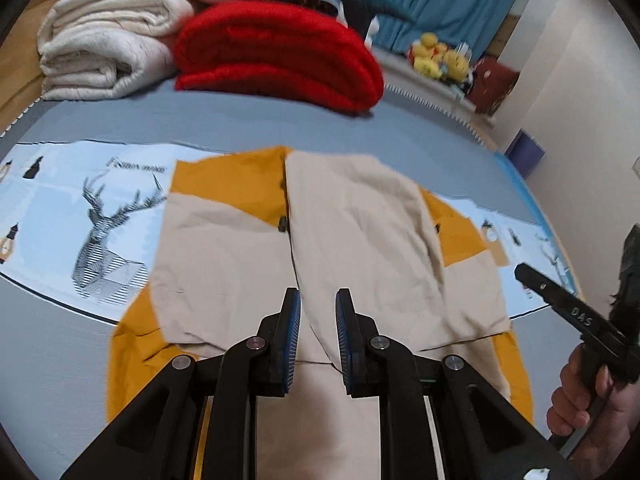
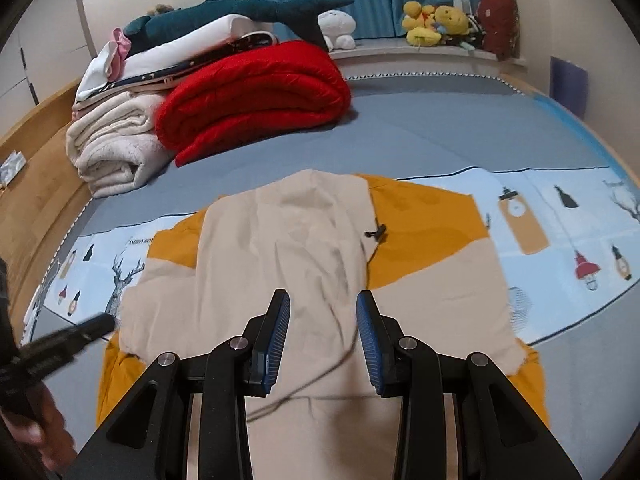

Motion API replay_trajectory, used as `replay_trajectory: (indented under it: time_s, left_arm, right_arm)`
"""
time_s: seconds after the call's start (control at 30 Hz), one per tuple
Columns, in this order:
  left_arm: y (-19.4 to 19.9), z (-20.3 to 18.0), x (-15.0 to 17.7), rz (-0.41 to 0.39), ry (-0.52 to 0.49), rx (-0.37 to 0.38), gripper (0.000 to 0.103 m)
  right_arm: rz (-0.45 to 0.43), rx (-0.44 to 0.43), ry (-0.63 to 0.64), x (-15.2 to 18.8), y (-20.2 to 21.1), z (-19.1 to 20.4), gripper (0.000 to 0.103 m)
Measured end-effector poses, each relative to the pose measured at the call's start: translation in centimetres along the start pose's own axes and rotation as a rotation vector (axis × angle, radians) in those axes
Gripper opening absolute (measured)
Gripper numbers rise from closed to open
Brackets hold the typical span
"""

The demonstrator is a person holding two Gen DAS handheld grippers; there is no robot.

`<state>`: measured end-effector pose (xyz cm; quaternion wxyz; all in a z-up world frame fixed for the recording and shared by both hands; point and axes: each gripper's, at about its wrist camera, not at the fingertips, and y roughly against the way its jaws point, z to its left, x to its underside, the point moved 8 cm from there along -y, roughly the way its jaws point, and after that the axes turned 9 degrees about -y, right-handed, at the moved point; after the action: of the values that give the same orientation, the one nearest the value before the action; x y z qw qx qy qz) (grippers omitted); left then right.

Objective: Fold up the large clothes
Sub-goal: 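Move both grippers open to the end of the long beige-and-orange garment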

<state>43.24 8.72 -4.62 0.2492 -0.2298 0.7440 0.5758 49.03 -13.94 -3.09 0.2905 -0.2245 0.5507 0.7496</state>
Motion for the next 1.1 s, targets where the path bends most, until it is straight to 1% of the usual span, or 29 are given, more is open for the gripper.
replay_trajectory:
  time_s: [0.07, 0.1, 0.13, 0.23, 0.33, 0.4, 0.47, 0.53, 0.57, 0.6, 0.7, 0.8, 0.9, 0.97, 1.0, 1.03, 1.07, 1.1]
  left_arm:
    - [1.5, 0.8, 0.4, -0.044, 0.013, 0.001, 0.016]
    - [1.9, 1.3, 0.8, -0.049, 0.019, -0.011, 0.016]
    - [1.9, 2.0, 1.4, -0.03, 0.034, -0.029, 0.015]
    - [1.9, 2.4, 1.9, -0.019, 0.056, -0.007, 0.013]
    - [2.4, 2.5, 1.1, -0.037, -0.011, -0.033, 0.011]
    - [3.3, 2.5, 0.0, -0.069, -0.048, -0.039, 0.009]
    - [4.5, 2.7, -1.0, -0.096, -0.04, -0.026, 0.007]
    - [5.9, 3.1, -0.9, -0.096, -0.009, -0.01, 0.005]
    - [7.0, 3.3, -0.4, -0.089, 0.0, -0.006, 0.005]
    - [8.0, 3.3, 0.2, -0.085, -0.001, -0.006, 0.005]
    - [11.8, 3.8, 2.8, -0.081, -0.036, -0.013, 0.005]
    - [14.9, 5.0, 6.6, -0.051, -0.06, -0.014, 0.005]
    - [16.5, 6.4, 11.1, 0.003, -0.05, -0.032, 0.005]
    - [17.0, 7.3, 14.1, 0.023, -0.022, -0.047, 0.005]
    - [17.0, 7.9, 15.5, 0.052, 0.009, -0.054, 0.005]
    - [16.9, 8.5, 16.5, 0.082, 0.054, -0.049, 0.005]
    - [17.2, 8.7, 17.0, 0.074, 0.087, -0.022, 0.005]
    - [17.2, 8.7, 17.3, 0.077, 0.099, -0.006, 0.005]
  right_arm:
    - [-0.018, -0.003, -0.012, 0.2, 1.4, -0.7, 0.036]
    - [-0.028, -0.002, -0.015, 0.4, 1.9, -1.2, 0.036]
    - [-0.036, 0.002, -0.018, 0.7, 2.2, -1.4, 0.036]
    - [-0.071, 0.022, -0.028, 1.1, 3.3, -2.9, 0.036]
    - [-0.098, 0.028, -0.032, 0.6, 4.1, -4.2, 0.036]
    - [-0.117, 0.019, -0.019, -0.4, 4.8, -4.6, 0.034]
    - [-0.14, 0.005, -0.005, -1.8, 6.0, -4.8, 0.028]
    - [-0.184, -0.025, -0.006, -3.6, 8.4, -4.9, 0.024]
    - [-0.205, -0.029, -0.001, -4.3, 9.6, -5.1, 0.019]
    - [-0.232, -0.028, 0.005, -4.8, 11.3, -5.3, 0.017]
    - [-0.263, -0.049, 0.015, -4.6, 15.8, -6.3, 0.015]
    - [-0.269, -0.038, 0.045, -2.3, 20.9, -8.9, 0.015]
    - [-0.225, -0.019, 0.056, 1.5, 23.9, -12.6, 0.016]
    - [-0.175, 0.009, 0.055, 4.8, 24.7, -15.3, 0.016]
    - [-0.136, 0.02, 0.045, 6.6, 24.5, -16.8, 0.016]
    - [-0.099, 0.027, 0.034, 8.0, 24.1, -17.8, 0.016]
    - [-0.046, 0.037, 0.013, 9.9, 23.4, -19.1, 0.016]
    - [0.01, 0.05, -0.029, 12.2, 22.4, -20.9, 0.016]
